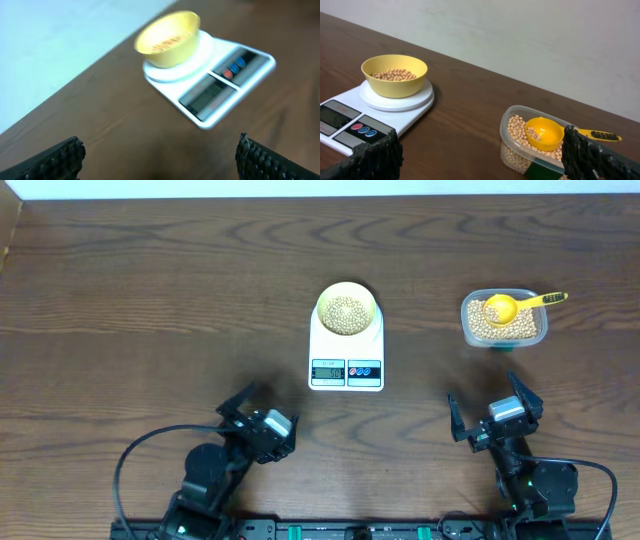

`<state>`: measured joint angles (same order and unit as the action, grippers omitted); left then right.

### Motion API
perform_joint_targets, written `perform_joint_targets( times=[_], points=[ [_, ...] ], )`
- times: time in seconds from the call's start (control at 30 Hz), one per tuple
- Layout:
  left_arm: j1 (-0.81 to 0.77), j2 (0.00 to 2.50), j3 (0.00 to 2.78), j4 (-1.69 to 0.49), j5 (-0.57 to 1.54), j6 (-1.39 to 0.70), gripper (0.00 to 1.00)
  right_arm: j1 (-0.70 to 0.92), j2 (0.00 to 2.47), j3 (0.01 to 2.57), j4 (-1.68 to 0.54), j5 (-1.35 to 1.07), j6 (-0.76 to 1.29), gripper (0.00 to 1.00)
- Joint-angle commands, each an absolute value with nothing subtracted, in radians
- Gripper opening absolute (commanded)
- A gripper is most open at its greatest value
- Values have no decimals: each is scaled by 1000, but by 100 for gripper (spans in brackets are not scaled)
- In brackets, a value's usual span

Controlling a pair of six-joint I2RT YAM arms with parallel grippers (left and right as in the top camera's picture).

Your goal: Scoop item into bowl and weigh 50g on scale

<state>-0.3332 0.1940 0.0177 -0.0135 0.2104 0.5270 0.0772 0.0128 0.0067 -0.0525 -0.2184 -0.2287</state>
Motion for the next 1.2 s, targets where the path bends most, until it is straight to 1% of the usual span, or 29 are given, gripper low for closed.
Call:
perform_joint_targets(
  times=[0.0, 0.23, 0.5, 0.93, 1.17],
  points=[
    [-294, 134, 4, -60, 190, 402, 98, 82, 7, 6, -57, -212, -241, 99],
    [-175, 7, 4, -59, 190, 402, 98, 82, 7, 6, -57, -212, -241, 99],
    [-76, 1, 4, -59, 184, 409, 98, 82, 8, 6, -57, -212, -241, 99],
    [19, 1, 4, -59, 164, 409, 98, 82, 7, 5, -57, -212, -241, 99],
    [22, 4, 4, -59, 164, 409, 98, 82, 7, 6, -57, -212, -241, 99]
  ],
)
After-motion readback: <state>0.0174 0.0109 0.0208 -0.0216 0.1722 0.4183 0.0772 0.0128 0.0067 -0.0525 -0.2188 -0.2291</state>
